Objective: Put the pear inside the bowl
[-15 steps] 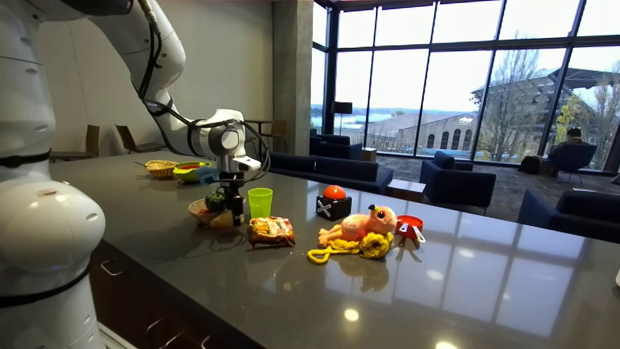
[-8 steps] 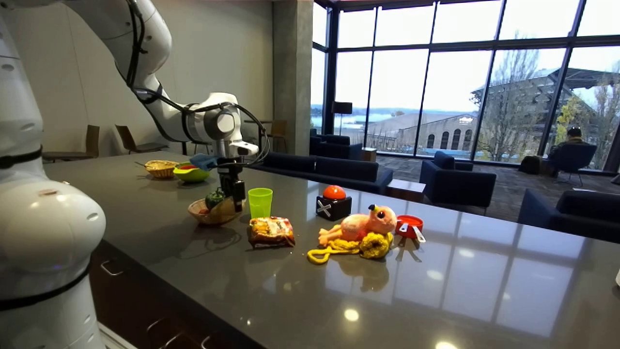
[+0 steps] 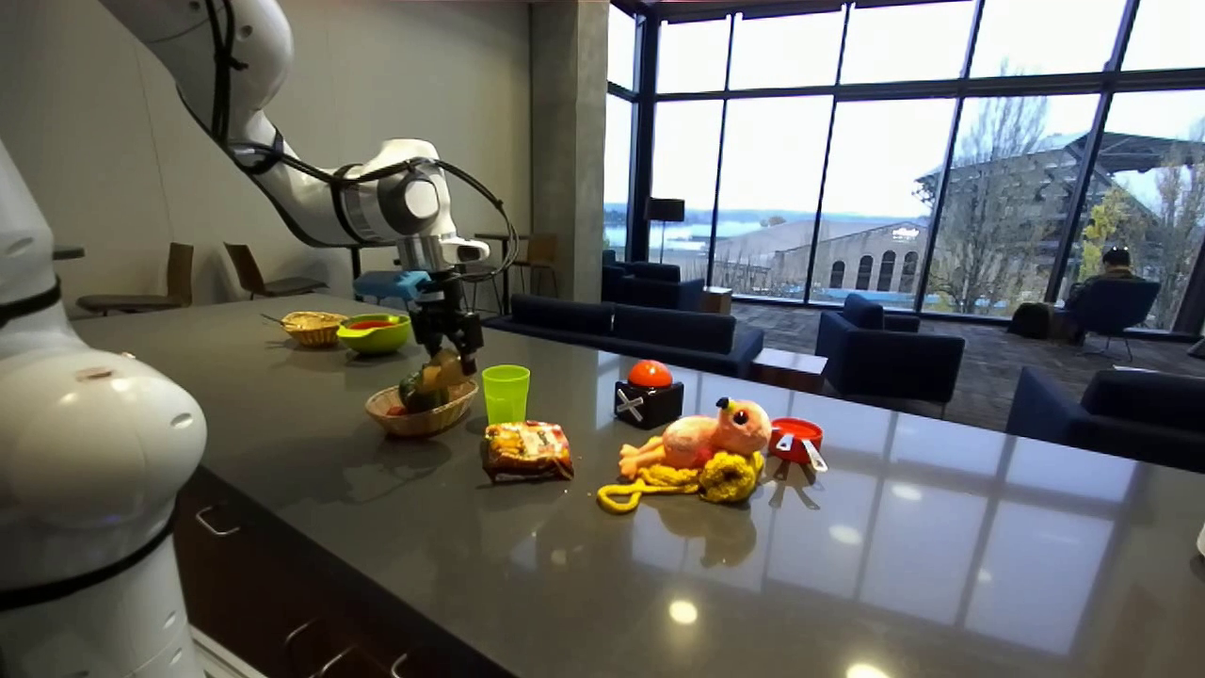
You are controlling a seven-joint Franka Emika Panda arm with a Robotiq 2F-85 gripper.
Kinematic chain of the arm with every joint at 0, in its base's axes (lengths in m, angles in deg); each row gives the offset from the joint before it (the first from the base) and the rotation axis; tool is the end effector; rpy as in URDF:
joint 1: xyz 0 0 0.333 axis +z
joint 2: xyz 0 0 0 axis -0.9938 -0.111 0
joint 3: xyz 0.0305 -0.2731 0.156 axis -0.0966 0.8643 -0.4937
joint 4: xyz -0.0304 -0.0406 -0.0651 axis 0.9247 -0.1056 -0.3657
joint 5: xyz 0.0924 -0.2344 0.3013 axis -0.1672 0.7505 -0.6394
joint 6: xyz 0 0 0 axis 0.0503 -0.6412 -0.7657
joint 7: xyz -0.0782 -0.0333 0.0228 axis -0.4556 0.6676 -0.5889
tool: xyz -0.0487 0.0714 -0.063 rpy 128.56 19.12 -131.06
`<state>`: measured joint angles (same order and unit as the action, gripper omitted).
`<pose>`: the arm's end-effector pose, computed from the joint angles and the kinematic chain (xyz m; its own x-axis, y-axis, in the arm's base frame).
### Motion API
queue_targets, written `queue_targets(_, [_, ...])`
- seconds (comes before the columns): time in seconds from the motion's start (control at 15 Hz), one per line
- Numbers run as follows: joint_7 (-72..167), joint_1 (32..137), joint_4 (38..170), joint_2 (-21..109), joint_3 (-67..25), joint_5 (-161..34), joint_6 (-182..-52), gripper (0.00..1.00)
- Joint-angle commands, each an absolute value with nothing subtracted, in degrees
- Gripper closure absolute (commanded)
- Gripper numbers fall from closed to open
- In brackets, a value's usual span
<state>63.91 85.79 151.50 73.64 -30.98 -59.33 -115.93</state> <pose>0.4598 0.0649 0.3981 0.9799 -0.1375 0.1446 -0.1502 -0.9854 0.0806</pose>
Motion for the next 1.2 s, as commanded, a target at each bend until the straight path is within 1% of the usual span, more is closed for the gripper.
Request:
queue_targets(0.0, [55.88,86.41,150.86,76.51,-30.98,-58.78,-113.51,0.47])
queue_targets(0.67, [38.62,87.2,144.66,74.11,-30.35,-57.92,-112.01,0.47])
queue_targets(1.13, [32.46,89.4,139.64,69.92,-31.21,-58.68,-110.56,0.47])
